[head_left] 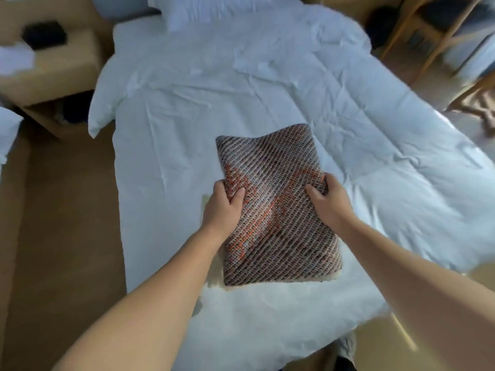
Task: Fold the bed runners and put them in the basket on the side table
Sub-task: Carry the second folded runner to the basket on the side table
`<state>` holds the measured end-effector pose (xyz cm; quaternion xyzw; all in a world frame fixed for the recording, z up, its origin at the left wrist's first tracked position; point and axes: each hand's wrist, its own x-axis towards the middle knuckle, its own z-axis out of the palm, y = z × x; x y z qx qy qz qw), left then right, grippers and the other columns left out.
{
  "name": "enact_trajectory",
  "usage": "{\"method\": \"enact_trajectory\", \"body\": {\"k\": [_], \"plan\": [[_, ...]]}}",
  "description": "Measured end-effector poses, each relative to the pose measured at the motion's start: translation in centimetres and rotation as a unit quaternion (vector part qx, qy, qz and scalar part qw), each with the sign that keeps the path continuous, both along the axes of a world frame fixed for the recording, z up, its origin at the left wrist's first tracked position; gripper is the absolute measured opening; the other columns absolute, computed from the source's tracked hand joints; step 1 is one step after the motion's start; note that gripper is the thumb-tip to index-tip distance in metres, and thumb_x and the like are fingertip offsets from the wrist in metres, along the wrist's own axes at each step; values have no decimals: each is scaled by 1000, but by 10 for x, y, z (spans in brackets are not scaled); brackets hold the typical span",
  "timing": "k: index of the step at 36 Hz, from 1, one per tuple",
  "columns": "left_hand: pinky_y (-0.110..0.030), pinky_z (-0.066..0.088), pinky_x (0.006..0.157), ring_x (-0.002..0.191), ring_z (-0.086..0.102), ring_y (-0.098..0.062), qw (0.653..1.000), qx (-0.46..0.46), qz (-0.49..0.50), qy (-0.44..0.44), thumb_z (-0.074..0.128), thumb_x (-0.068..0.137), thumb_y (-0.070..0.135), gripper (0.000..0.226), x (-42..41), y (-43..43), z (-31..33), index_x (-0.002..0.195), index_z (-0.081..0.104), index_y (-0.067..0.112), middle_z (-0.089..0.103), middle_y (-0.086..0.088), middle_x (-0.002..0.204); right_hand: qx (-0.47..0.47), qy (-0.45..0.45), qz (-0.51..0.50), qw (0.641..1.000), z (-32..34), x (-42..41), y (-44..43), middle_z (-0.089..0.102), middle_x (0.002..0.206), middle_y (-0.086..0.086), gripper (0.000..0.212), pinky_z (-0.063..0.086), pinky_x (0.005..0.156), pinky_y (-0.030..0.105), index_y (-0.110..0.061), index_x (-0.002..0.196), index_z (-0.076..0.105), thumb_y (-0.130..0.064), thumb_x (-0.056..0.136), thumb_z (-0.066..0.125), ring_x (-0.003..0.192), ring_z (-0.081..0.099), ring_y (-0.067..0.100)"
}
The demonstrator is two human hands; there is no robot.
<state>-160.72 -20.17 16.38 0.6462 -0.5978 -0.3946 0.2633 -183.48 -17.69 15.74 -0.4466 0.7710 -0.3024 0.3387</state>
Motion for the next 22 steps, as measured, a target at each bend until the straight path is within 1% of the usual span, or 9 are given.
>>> {"method": "enact_trajectory", "body": {"k": [4, 7, 10, 12, 14, 16, 17, 20, 22], "plan": [[-28, 43, 81, 93, 53, -13, 994, -60, -76, 43, 50, 96, 35, 35, -62, -6, 73, 123, 44, 13, 54, 7, 102, -74, 12, -82, 994, 77, -56, 32, 66, 103, -2, 34, 52, 86, 38, -21, 121, 54, -34, 91, 60, 94, 64, 21], [-28, 43, 81, 95, 55, -13, 983, -99, -131, 77, 51, 96, 35, 33, -116, -1, 124, 122, 45, 15, 56, 8, 103, -133, 25, -147, 980, 130, -102, 65, 67, 103, -4, 31, 52, 87, 39, -23, 118, 56, -33, 90, 62, 95, 64, 19], [-31, 47, 86, 98, 59, -15, 968, -127, -182, 115, 52, 95, 34, 32, -170, 13, 169, 120, 45, 17, 60, 6, 104, -183, 34, -202, 961, 176, -146, 103, 68, 99, -6, 27, 54, 84, 41, -26, 115, 56, -33, 90, 62, 89, 65, 17], [-35, 50, 90, 98, 61, -16, 957, -139, -212, 141, 54, 95, 33, 26, -206, 27, 195, 116, 47, 19, 63, 7, 102, -215, 30, -229, 949, 204, -174, 134, 68, 94, -9, 26, 56, 78, 42, -26, 116, 55, -32, 91, 62, 83, 66, 16], [-38, 50, 92, 98, 62, -18, 946, -144, -244, 155, 55, 95, 31, 21, -241, 43, 216, 112, 47, 22, 64, 7, 100, -247, 28, -255, 934, 226, -199, 168, 67, 91, -12, 25, 56, 73, 37, -25, 117, 54, -29, 93, 61, 79, 66, 12], [-40, 49, 93, 99, 62, -22, 935, -151, -273, 168, 56, 94, 30, 23, -277, 63, 232, 112, 49, 19, 65, 2, 102, -282, 35, -281, 916, 241, -227, 205, 66, 93, -15, 24, 54, 72, 28, -24, 116, 56, -25, 92, 61, 81, 65, 5], [-39, 48, 94, 100, 62, -23, 929, -156, -287, 173, 56, 94, 28, 25, -294, 75, 238, 114, 50, 17, 65, 0, 103, -295, 40, -296, 908, 246, -239, 224, 66, 95, -14, 25, 52, 72, 25, -24, 116, 56, -24, 92, 62, 84, 64, 5], [-31, 45, 92, 101, 60, -19, 908, -160, -332, 197, 57, 94, 26, 30, -345, 121, 251, 120, 49, 15, 63, 2, 105, -312, 55, -334, 888, 255, -274, 286, 66, 98, -11, 26, 50, 74, 26, -25, 117, 56, -25, 92, 61, 89, 64, 8], [-24, 41, 87, 101, 58, -15, 896, -159, -358, 207, 57, 94, 26, 33, -377, 156, 256, 124, 47, 15, 60, 5, 104, -309, 67, -354, 880, 257, -294, 328, 64, 97, -16, 26, 49, 73, 24, -27, 119, 55, -28, 93, 60, 87, 62, 2]]}}
